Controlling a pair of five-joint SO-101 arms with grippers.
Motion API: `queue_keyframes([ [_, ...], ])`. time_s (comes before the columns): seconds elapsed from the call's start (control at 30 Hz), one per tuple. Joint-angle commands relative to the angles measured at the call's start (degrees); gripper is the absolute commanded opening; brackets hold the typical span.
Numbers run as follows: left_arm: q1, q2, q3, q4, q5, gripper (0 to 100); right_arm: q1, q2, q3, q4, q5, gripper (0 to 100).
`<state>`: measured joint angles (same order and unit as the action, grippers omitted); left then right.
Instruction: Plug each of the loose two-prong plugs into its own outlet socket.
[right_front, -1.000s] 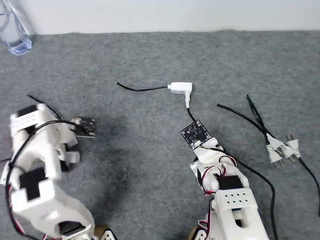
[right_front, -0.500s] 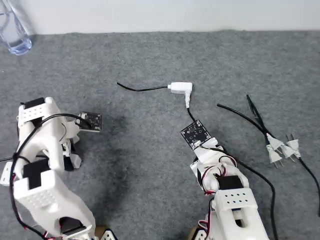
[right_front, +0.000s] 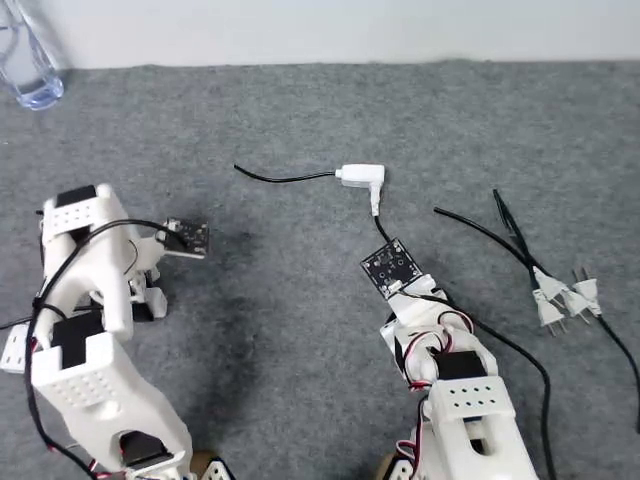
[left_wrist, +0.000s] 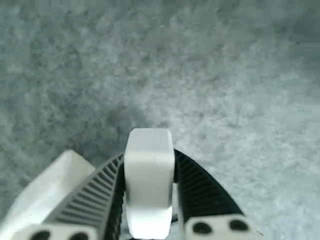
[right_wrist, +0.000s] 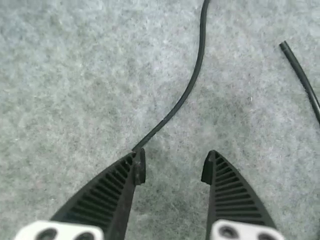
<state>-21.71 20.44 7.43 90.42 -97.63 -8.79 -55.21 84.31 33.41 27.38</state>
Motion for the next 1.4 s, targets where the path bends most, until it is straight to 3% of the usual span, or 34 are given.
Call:
queue_keyframes([
  [0.0,6.15,-1.05,-7.96,9.76,3.78,1,0.92,-0.48,-0.26,-1.1,0.62,18.7],
  [0.1,11.6,-4.66,-8.66,10.02,12.22,1,1.36,-0.57,-0.26,-1.1,0.62,18.7],
  [0.23,18.81,-11.34,-8.66,9.85,15.65,1,4.79,-1.01,-0.35,-2.95,-0.18,18.7],
  [0.37,27.08,-15.82,-8.4,8.09,24.7,1,9.54,-1.01,-0.97,-4.44,-5.8,18.7],
  [0.6,39.12,-16.53,-6.46,-3.43,59.16,1,14.73,-1.01,-1.93,-5.49,-10.11,18.7],
  [0.7,42.55,-16.7,-2.68,-10.29,68.13,1,16.48,-1.01,-2.55,-5.49,-11.52,18.7],
  [0.93,52.22,-16.35,11.47,-22.24,68.66,1,19.38,-0.66,-2.64,-7.6,-13.54,18.7],
  [1.03,56.0,-16.18,15.25,-24.62,64.44,1,19.65,-0.66,-2.64,-7.6,-13.8,18.7],
  [1.23,57.41,-16.09,17.1,-25.14,54.24,1,19.65,-0.57,-2.64,-7.87,-13.71,18.7],
  [1.37,57.49,-16.09,17.89,-25.32,52.75,1,19.3,-0.57,-2.64,-7.87,-13.63,18.8],
])
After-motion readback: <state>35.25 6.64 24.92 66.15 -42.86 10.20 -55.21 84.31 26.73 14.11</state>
